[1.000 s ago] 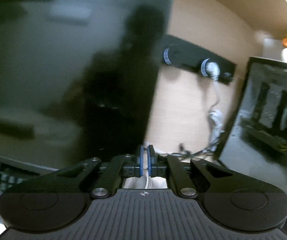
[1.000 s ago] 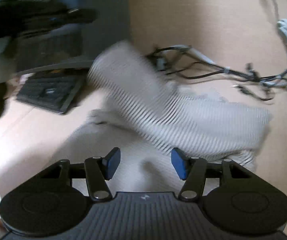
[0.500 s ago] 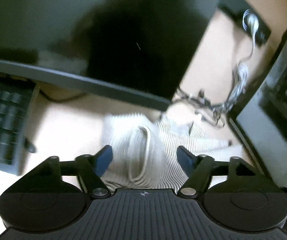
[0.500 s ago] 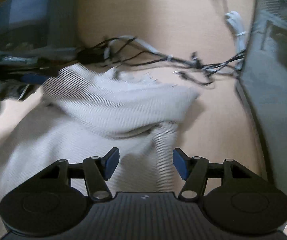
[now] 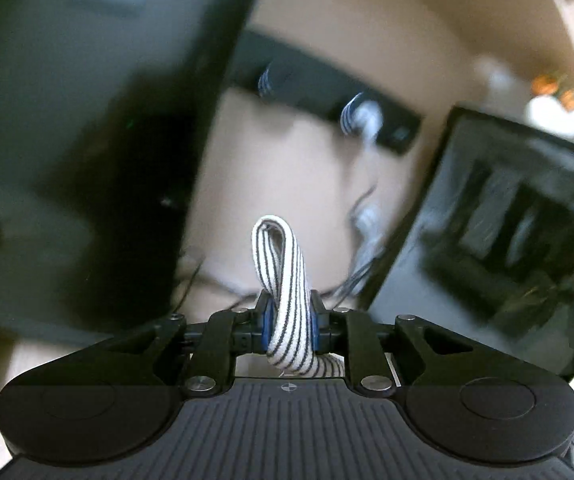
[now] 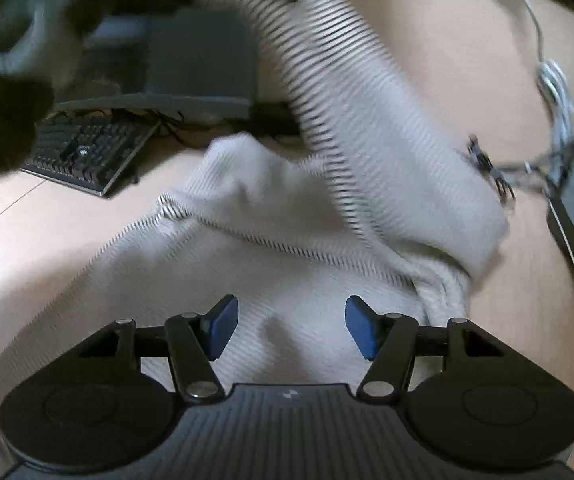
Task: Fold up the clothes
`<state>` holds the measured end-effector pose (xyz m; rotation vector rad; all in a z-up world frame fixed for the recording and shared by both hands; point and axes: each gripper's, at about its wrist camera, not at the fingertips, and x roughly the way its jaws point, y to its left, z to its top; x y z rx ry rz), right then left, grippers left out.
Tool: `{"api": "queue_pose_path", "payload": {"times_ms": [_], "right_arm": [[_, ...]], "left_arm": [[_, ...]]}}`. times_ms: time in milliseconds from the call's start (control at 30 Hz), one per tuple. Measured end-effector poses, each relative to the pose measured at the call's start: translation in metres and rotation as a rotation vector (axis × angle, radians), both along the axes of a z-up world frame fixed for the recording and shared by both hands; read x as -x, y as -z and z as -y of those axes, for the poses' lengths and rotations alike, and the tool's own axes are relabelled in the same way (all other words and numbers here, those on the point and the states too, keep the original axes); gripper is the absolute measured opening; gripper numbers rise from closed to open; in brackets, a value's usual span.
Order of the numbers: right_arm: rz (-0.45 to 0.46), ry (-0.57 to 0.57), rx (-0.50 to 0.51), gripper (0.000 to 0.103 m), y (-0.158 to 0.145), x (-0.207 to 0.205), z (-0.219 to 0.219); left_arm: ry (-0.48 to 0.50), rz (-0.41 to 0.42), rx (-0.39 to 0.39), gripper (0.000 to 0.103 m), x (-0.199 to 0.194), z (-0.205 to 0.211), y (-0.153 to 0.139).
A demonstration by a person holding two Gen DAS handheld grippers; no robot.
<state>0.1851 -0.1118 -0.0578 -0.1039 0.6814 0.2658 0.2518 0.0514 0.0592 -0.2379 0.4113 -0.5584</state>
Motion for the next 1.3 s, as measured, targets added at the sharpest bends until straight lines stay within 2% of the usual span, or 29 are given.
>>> {"api": "queue_pose_path", "payload": {"times_ms": [133,267,333,467,567,600,733,767,833,867,900,933,967,1067,1133,1300], "right_arm": [[0.055,-0.01,0.023,0.06,-0.001,-0.022,-0.013],[0.027,0.104,0.093,0.06,0.015,-0.047,-0.003],[0.001,0.164,0.091,0.06,0.016,-0.044,0.019],[-0.028,0.176,0.077,0.058,0.007,-0.021,0.067],[-0.072,0.118,0.079,0.074,0.003,-0.002,0.082],[-0.072,0.094,0.091,0.075,0.001,0.005,0.084],[-0.038,0.083,0.063,0.075,-0.018,0.02,0.096],[-0.019,0.095,0.044,0.074,-0.024,0.021,0.099],[0.03,0.135,-0.015,0.065,-0.038,0.015,0.105],[0.055,0.154,-0.044,0.058,-0.044,0.013,0.108],[0.066,0.174,-0.064,0.056,-0.046,0.005,0.109],[0.078,0.193,-0.085,0.055,-0.048,-0.003,0.111],[0.079,0.207,-0.09,0.055,-0.049,-0.009,0.108],[0.056,0.212,-0.104,0.055,-0.04,-0.028,0.093],[0.039,0.186,-0.105,0.055,-0.035,-0.032,0.08],[0.015,0.149,-0.104,0.058,-0.026,-0.026,0.067]], "left_arm": [[0.02,0.041,-0.002,0.019,0.005,0.013,-0.006],[-0.029,0.066,-0.03,0.02,0.005,0.01,-0.006],[-0.081,0.073,-0.055,0.02,0.002,0.002,0.0],[-0.156,-0.003,-0.083,0.02,-0.008,-0.02,0.029],[-0.211,-0.045,-0.143,0.02,-0.015,-0.029,0.065],[-0.23,-0.068,-0.159,0.02,-0.02,-0.033,0.078],[-0.318,-0.227,-0.165,0.02,-0.039,-0.058,0.117],[-0.339,-0.251,-0.155,0.02,-0.04,-0.065,0.121],[-0.332,-0.258,-0.094,0.022,-0.037,-0.075,0.115],[-0.325,-0.261,-0.064,0.027,-0.036,-0.079,0.112],[-0.294,-0.253,-0.035,0.042,-0.036,-0.079,0.107],[-0.263,-0.246,-0.01,0.049,-0.035,-0.078,0.102],[-0.236,-0.246,-0.017,0.06,-0.037,-0.072,0.1],[-0.181,-0.275,-0.087,0.066,-0.044,-0.051,0.103],[-0.158,-0.314,-0.156,0.066,-0.051,-0.035,0.111],[-0.131,-0.34,-0.206,0.038,-0.049,-0.027,0.124]]}}
